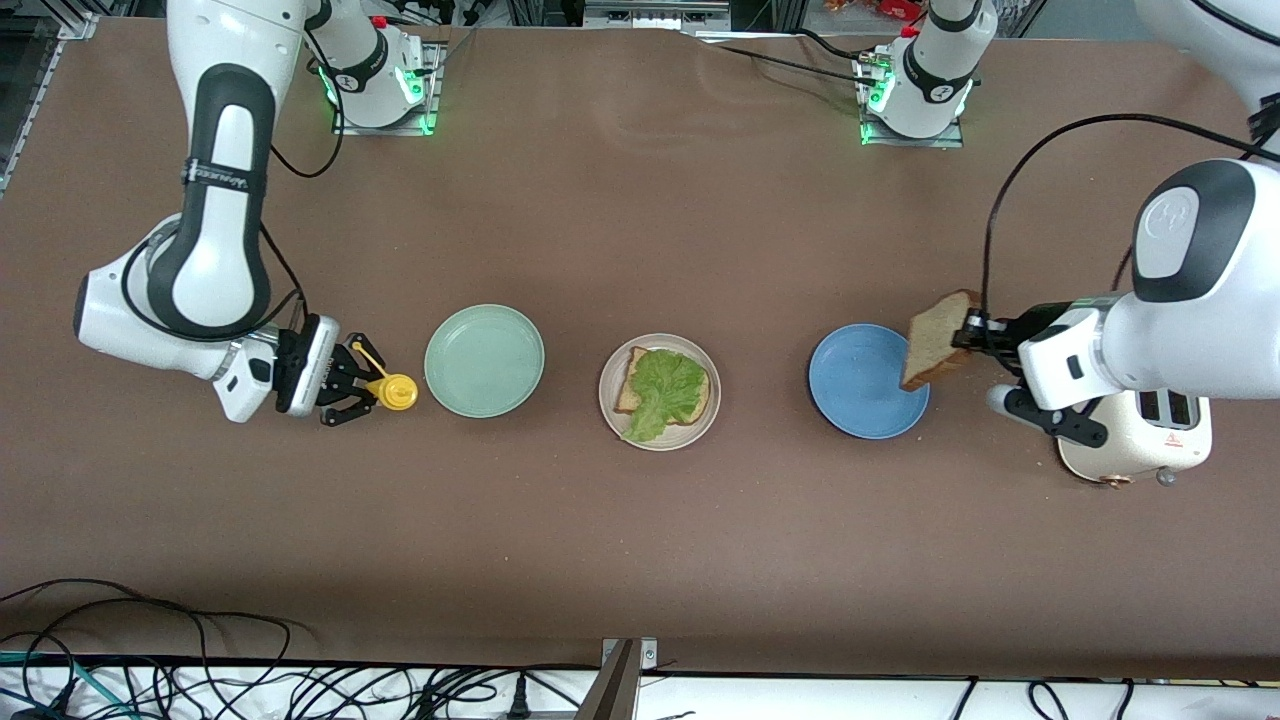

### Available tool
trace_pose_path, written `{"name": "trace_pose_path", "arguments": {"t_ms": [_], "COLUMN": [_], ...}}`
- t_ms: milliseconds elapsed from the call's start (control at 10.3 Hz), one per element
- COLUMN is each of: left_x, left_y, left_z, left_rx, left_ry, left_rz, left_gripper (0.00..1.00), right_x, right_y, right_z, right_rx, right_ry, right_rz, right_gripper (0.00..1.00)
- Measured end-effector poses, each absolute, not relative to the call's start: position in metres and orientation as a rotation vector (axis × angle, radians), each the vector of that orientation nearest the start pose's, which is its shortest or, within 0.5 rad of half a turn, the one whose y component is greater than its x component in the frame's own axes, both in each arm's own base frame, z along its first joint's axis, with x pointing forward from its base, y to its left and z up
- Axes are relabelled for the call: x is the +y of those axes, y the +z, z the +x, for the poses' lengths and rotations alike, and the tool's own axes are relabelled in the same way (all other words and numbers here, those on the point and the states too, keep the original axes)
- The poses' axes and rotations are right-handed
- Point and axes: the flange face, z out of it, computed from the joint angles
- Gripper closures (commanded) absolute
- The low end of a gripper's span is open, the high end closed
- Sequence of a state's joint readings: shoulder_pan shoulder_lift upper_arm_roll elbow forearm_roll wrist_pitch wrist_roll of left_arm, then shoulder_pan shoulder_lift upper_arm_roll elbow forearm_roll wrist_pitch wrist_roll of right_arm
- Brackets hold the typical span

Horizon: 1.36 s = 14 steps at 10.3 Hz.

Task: Make sandwich on beige plate with both arms
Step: 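Carry the bread slice with the left gripper over the lettuce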

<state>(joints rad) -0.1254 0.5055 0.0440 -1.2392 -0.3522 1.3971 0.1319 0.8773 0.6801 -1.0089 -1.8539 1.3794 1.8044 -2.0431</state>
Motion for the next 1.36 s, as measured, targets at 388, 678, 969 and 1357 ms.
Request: {"name": "trace_pose_path", "arguments": {"t_ms": [388, 678, 969, 1357], "left_x": [-0.177, -0.231, -0.263, -0.336], "left_y": [0.407, 0.363, 0.331, 0.317], "left_z": [0.657, 0.660, 0.668, 0.661], "left_rx": [0.144, 0.032, -0.097, -0.354], "left_ry": [0.894, 1.051, 1.066, 1.025], "left_rz": [-3.527, -3.633, -3.735, -3.822], "left_gripper": [1.00, 1.00, 1.00, 1.00], "right_x": [-0.003, -0.028, -0.037, -0.035], "right_y": [0.231, 0.178, 0.158, 0.131], "right_z": [0.611, 0.595, 0.581, 0.564], "right_rx": [-1.543, -1.506, -1.479, -1.420], "right_ry": [-0.822, -0.942, -0.987, -0.968], "right_rz": [-1.808, -1.666, -1.570, -1.502], "right_gripper": [1.00, 1.00, 1.00, 0.28]}}
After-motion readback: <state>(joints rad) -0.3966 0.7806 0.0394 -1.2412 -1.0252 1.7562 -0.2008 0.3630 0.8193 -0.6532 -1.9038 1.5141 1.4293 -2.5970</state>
